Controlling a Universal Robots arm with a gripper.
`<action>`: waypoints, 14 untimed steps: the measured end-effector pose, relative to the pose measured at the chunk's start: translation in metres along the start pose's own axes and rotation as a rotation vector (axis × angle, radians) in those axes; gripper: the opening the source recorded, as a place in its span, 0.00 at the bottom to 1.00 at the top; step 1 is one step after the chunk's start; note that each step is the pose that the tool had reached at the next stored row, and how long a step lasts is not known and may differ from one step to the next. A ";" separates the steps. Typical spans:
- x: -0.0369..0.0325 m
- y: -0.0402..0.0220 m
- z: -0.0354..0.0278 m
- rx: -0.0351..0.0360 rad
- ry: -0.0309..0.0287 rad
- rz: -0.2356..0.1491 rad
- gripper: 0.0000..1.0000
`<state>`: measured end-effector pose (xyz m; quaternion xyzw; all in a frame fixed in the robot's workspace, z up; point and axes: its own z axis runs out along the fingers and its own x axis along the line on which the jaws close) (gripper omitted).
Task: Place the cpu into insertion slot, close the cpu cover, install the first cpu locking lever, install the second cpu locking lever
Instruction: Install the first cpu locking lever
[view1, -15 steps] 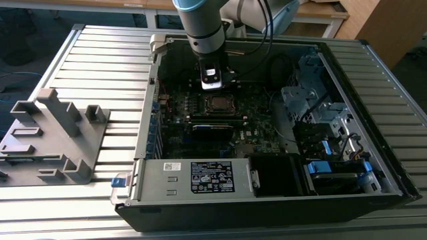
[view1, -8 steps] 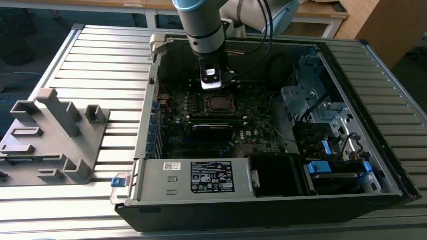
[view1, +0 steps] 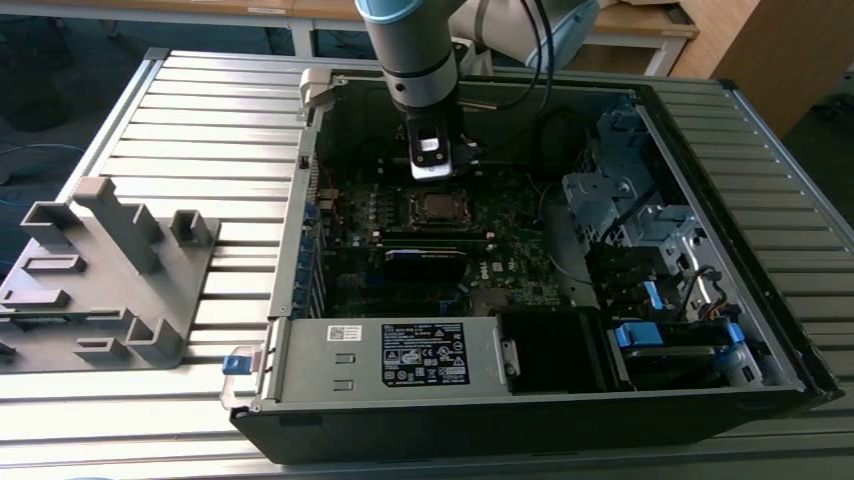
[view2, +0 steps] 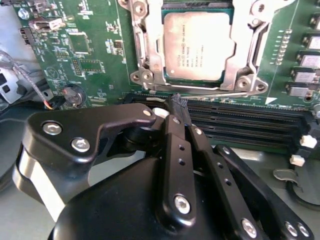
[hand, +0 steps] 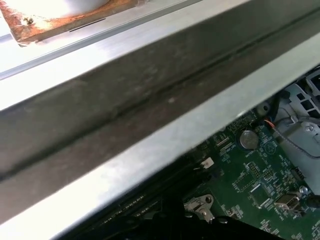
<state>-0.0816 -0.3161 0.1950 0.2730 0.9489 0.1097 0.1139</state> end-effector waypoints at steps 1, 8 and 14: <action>-0.0001 0.0002 -0.0009 0.0002 0.0001 0.000 0.11; -0.0013 0.0023 -0.0077 -0.0001 -0.0001 0.000 0.11; -0.0009 0.0015 -0.0050 0.0010 -0.0014 -0.001 0.11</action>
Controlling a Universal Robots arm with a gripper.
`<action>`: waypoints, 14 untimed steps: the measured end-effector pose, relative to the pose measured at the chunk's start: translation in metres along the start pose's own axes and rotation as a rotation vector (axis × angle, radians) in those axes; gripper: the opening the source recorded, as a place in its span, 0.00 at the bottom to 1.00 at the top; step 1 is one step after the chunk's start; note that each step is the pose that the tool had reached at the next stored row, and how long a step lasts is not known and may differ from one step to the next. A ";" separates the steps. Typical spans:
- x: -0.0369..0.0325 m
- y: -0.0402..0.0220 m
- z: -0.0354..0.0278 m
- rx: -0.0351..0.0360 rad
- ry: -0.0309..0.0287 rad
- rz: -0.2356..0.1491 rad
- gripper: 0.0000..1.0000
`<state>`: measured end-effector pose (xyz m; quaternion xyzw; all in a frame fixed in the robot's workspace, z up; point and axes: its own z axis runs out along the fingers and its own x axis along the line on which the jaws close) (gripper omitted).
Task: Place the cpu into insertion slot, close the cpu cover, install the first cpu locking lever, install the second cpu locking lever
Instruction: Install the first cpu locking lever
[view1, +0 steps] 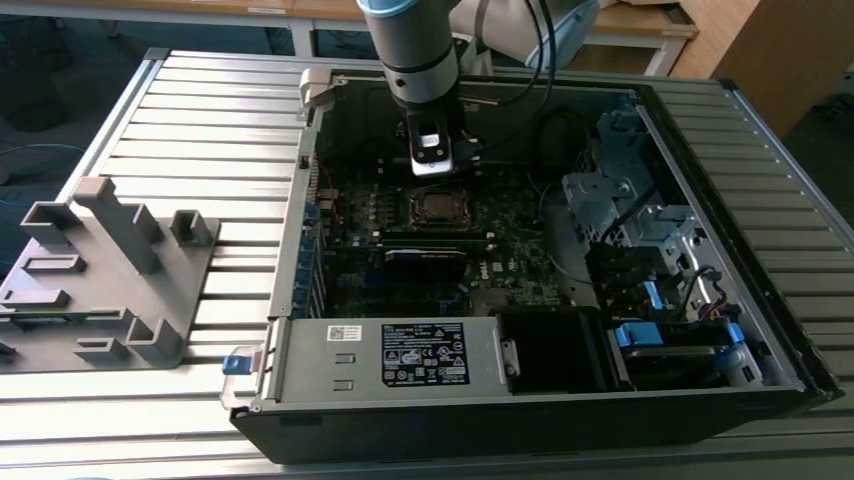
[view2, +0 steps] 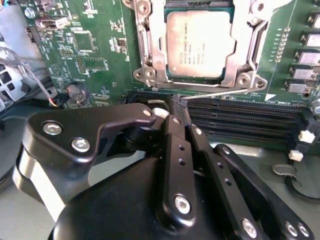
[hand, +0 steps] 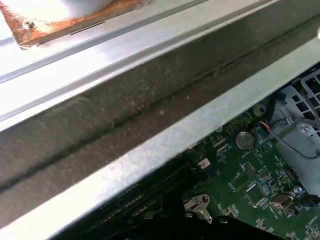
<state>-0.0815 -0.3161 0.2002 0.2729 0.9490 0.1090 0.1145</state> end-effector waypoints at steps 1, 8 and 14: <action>-0.0003 0.0002 0.0002 0.0002 -0.0001 0.000 0.11; -0.0059 0.0035 0.0027 0.0029 -0.0031 0.006 0.11; -0.0057 0.0038 0.0031 0.0236 -0.0151 -0.004 0.11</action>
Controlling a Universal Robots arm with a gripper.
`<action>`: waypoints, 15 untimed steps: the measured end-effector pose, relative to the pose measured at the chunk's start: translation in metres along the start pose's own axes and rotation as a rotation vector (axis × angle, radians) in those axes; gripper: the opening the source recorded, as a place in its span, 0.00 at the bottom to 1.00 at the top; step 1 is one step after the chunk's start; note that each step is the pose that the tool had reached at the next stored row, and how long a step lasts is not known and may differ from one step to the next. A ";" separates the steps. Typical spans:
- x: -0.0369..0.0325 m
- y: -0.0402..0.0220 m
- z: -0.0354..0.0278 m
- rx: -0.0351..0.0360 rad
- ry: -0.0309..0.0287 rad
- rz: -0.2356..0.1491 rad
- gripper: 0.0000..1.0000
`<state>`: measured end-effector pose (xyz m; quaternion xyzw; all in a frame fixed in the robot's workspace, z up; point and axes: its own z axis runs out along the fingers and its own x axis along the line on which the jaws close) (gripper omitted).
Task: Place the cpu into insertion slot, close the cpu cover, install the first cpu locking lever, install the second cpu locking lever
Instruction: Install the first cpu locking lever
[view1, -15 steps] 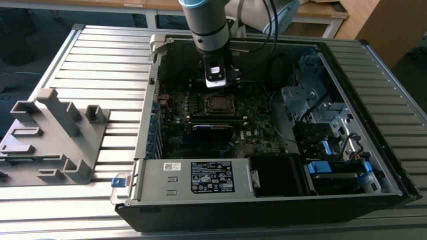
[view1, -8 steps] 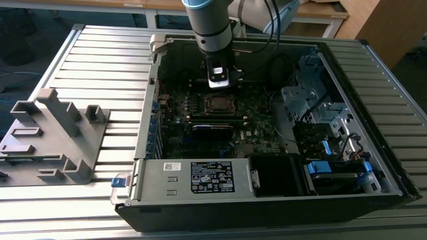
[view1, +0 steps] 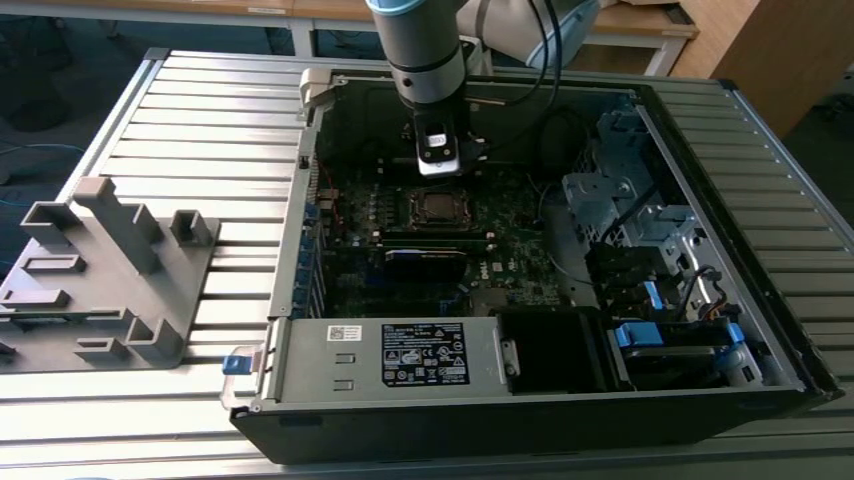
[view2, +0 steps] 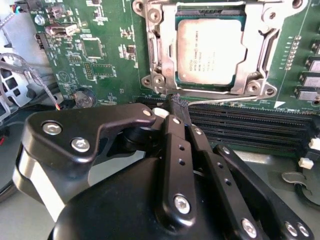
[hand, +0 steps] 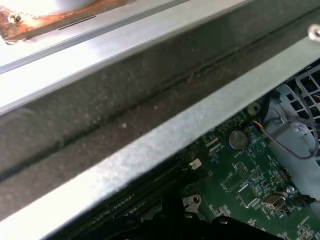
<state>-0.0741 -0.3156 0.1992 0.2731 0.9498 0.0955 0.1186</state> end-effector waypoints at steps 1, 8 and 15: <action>0.0000 0.0000 0.0000 0.0000 -0.0001 0.000 0.11; -0.0001 0.0005 -0.0012 0.0001 -0.0001 0.000 0.11; 0.0015 0.0021 -0.0014 0.0002 -0.0002 0.000 0.11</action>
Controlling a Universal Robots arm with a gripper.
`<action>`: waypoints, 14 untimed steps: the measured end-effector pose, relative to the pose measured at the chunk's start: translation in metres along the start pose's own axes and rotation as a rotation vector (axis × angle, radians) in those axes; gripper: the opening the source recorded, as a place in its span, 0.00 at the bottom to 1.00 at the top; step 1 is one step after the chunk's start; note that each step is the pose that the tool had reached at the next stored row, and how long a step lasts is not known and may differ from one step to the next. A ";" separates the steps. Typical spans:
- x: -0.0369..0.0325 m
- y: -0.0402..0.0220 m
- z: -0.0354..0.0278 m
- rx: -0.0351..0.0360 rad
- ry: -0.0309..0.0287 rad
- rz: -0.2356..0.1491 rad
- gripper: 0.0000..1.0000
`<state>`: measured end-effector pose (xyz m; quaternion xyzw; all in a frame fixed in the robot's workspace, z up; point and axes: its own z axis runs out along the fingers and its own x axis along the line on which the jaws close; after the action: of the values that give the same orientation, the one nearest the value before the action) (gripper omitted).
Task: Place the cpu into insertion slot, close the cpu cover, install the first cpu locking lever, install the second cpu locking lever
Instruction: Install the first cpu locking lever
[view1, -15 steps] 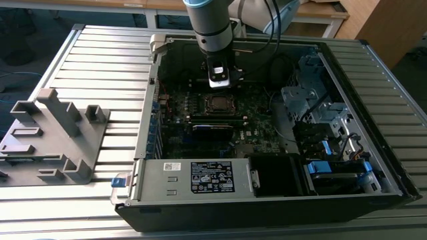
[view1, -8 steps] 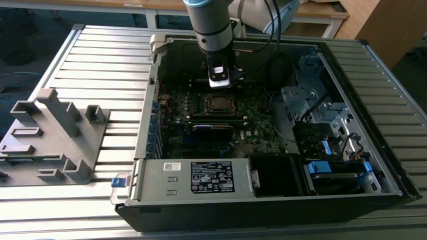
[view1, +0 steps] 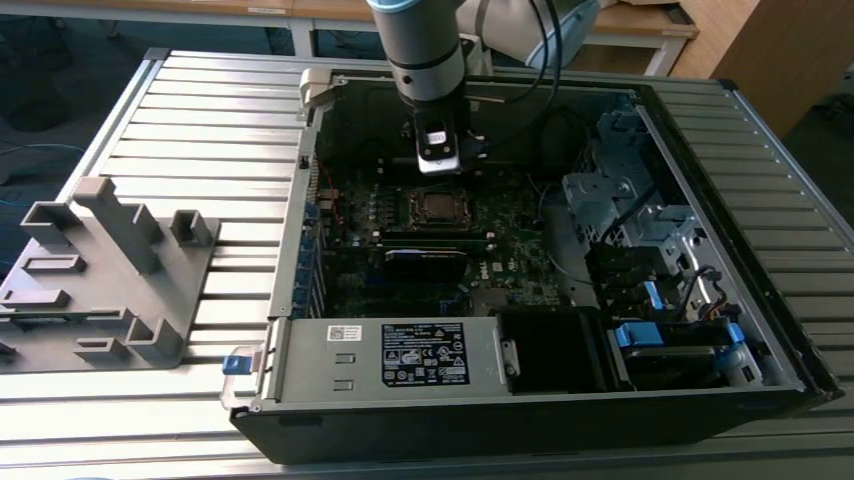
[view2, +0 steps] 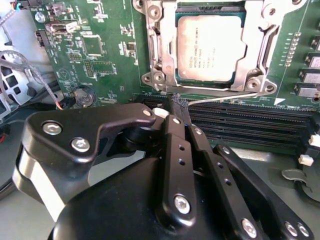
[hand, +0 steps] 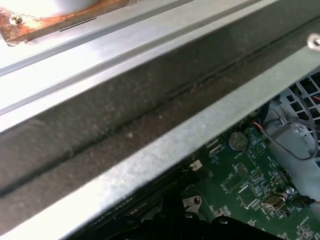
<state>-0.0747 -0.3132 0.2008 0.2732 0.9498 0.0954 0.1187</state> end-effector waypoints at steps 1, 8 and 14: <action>0.0005 0.0002 0.0000 0.0000 0.0000 0.000 0.11; 0.0030 -0.0003 -0.0006 0.0000 0.0000 0.000 0.11; 0.0099 -0.0019 -0.0016 -0.0003 0.0000 0.000 0.11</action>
<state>-0.0842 -0.3097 0.2002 0.2733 0.9498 0.0956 0.1187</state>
